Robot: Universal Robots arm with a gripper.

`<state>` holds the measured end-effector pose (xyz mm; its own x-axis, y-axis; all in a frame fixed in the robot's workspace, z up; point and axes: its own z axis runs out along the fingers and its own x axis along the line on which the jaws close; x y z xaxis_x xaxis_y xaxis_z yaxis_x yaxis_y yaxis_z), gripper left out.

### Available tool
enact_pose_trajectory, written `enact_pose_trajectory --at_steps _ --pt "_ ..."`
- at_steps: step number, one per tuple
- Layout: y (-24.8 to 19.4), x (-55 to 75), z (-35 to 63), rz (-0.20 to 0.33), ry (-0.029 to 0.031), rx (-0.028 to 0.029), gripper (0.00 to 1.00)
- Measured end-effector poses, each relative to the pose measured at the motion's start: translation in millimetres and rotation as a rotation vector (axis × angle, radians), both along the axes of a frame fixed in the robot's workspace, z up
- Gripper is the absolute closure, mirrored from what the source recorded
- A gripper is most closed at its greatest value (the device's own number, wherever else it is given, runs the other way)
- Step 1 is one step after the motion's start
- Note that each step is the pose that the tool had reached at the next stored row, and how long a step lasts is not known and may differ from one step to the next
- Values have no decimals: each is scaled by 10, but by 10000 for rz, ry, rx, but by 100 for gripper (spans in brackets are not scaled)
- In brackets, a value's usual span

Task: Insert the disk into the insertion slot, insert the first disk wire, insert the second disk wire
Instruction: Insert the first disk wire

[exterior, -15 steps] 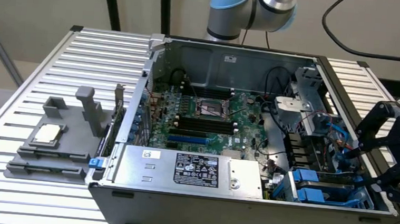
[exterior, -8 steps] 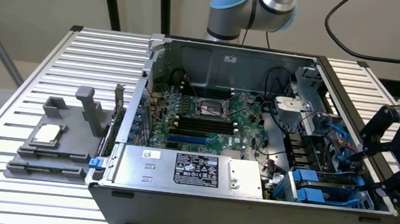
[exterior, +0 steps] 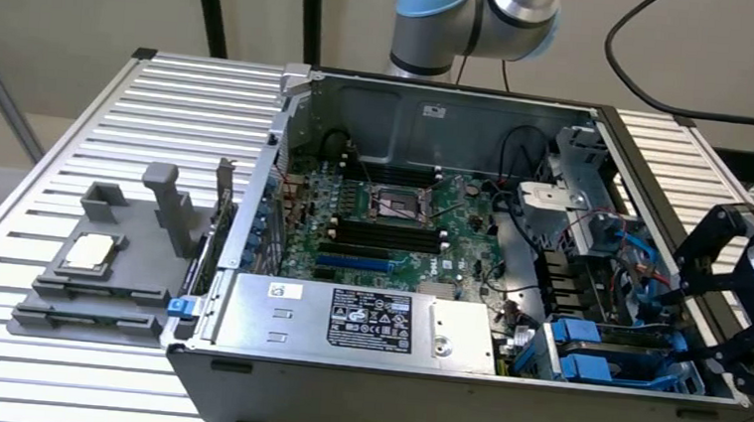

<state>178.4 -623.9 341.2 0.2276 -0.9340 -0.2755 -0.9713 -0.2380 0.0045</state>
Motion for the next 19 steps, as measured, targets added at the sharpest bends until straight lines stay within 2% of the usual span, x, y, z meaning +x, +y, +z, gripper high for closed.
enact_pose_trajectory --at_steps 2,6,8,9,13,14,19 --pt "0 -6 -7 79 -45 11 50" --pt "0 -7 -8 202 -192 56 52" --pt "0 -7 -9 244 -222 70 52" --pt "0 -8 -10 270 -241 76 59" --pt "0 -10 -15 363 -321 118 62" --pt "0 -11 -15 386 -334 126 69" --pt "0 -12 -24 487 -403 174 69"
